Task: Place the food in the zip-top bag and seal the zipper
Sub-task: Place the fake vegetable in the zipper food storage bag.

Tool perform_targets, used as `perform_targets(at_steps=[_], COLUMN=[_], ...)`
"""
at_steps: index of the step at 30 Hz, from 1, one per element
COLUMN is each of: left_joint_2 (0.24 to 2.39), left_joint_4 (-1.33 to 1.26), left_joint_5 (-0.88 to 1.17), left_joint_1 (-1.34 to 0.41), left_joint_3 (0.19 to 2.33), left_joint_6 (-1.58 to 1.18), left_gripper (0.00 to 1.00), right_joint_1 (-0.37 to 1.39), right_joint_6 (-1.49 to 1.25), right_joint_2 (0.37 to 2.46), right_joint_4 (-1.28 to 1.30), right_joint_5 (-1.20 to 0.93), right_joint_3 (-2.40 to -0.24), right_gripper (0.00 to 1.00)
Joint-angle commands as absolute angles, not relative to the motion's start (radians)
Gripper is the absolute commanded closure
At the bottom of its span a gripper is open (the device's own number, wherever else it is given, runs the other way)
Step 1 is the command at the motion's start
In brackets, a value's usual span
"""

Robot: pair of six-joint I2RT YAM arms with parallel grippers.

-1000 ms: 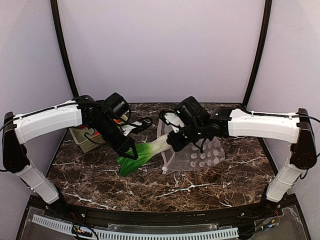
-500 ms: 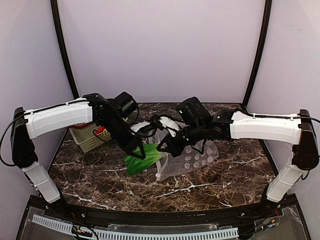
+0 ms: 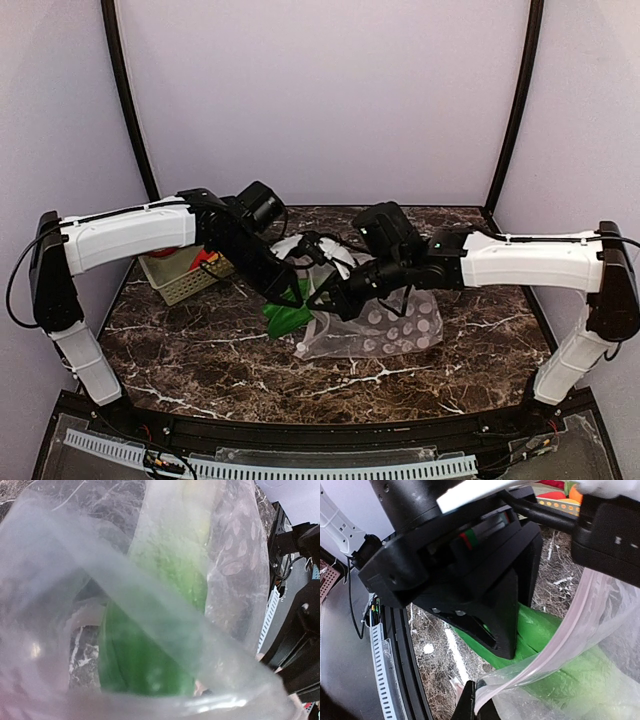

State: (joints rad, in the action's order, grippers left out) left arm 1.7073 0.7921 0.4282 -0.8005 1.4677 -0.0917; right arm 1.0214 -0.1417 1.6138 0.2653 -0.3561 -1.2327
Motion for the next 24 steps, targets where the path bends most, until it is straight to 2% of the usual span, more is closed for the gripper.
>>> perform_targets(at_steps=[1,8,12,16,19,24], left_joint_2=[1.696,1.606,1.561,1.485,1.432,1.331], left_joint_4=[0.76,0.658,0.655,0.641,0.607,0.367], left_joint_5=[0.364,0.329,0.308,0.282,0.294,0.401], left_joint_1=[-0.806,-0.806,-0.806,-0.805,-0.805,-0.805], left_joint_3=[1.474,1.36,1.327,1.278,1.215,0.968], left_joint_6=[-0.088,-0.1,-0.099,-0.113,-0.17,-0.328], left_gripper=[0.77,0.52,0.29,0.11,0.03,0.01], right_joint_1=[1.012,0.974,0.96,0.942,0.94,0.939], right_joint_6=[-0.213,-0.313,-0.344,-0.372,-0.38,-0.395], right_joint_2=[1.565,1.571,1.581,1.58,1.579,1.587], right_joint_4=[0.221,0.156,0.148,0.143,0.133,0.106], right_joint_5=[-0.26,-0.297,-0.292,-0.291,-0.294,-0.321], right_joint_3=[-1.194,-1.139,-1.13,-1.123,-1.123,-1.119], right_gripper=[1.0,1.0,1.0,1.0,1.0,1.0])
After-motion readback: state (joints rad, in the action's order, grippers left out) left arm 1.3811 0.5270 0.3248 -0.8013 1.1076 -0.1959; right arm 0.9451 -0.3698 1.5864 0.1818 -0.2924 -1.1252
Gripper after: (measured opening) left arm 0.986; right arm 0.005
